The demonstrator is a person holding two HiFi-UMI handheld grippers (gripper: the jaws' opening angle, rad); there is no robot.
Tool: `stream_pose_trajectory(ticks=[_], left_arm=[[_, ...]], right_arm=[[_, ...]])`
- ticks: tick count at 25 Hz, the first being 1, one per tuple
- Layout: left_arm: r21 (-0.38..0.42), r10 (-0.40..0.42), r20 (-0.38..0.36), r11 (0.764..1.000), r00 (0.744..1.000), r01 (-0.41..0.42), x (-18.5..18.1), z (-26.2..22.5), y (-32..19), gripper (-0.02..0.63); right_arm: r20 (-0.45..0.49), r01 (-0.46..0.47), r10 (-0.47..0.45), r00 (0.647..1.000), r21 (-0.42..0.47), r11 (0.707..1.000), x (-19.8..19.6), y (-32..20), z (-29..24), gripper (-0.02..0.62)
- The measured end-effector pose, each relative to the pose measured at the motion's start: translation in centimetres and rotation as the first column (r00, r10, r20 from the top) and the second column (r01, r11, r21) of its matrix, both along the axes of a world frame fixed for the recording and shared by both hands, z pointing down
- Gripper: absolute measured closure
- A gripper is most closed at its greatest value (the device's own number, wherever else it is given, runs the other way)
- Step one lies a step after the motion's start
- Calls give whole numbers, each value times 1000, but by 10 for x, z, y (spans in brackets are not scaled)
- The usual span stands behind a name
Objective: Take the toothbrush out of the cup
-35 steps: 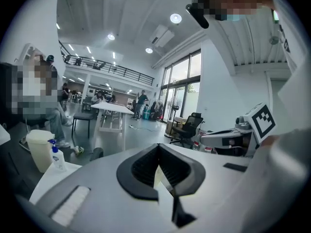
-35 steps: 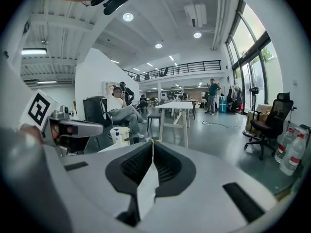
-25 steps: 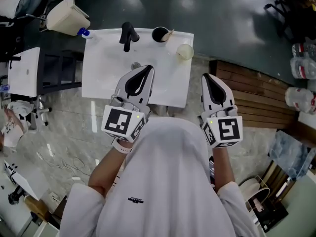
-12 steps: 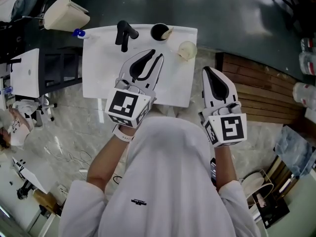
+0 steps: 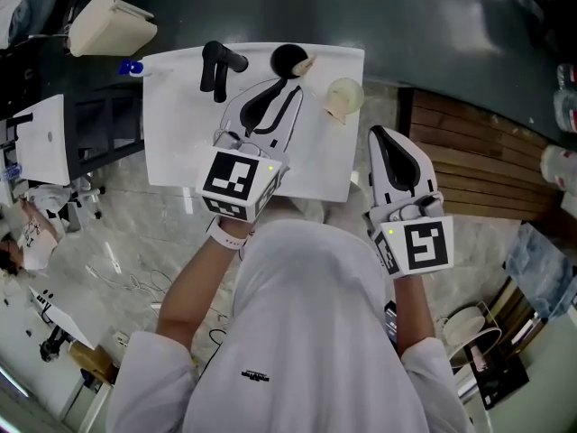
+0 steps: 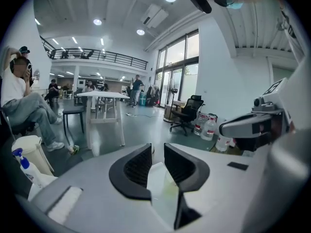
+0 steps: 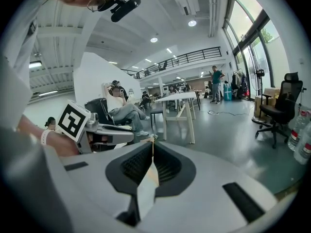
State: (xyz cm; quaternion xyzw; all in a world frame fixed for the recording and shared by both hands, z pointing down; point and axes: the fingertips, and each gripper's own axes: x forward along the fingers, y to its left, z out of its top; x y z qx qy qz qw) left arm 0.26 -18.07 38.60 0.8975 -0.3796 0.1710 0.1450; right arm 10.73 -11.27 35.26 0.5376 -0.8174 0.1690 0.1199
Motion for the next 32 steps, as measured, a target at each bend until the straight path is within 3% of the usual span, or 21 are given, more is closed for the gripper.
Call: stream_pose_trajectory(ticks=[13,16,19,25,32], left_arm=[[-50,15,44,999,999,-13,10,47,-28,534],[-47,14,53,999,998,-11,13,49,-29,590],[-47,15,64,999,998,-12,14,50,-28,600],[-30,2,61,1000,998,-1,12,40,-26,601],[57,-31,13,998,999,30,6,-6,-20,601]], right_arm=[[-14,-4,3,1000,-57,998,8,-9,26,588],[-13,-8,7,1000,-57,998,10,-8,27,588],[-14,-10,9,1000,-56,998,12,-6,27,588],[-9,-11,10,1000,-36,999,13,-4,19,588],[-12,-2,2,1000,4,1000,14,5,3,588]])
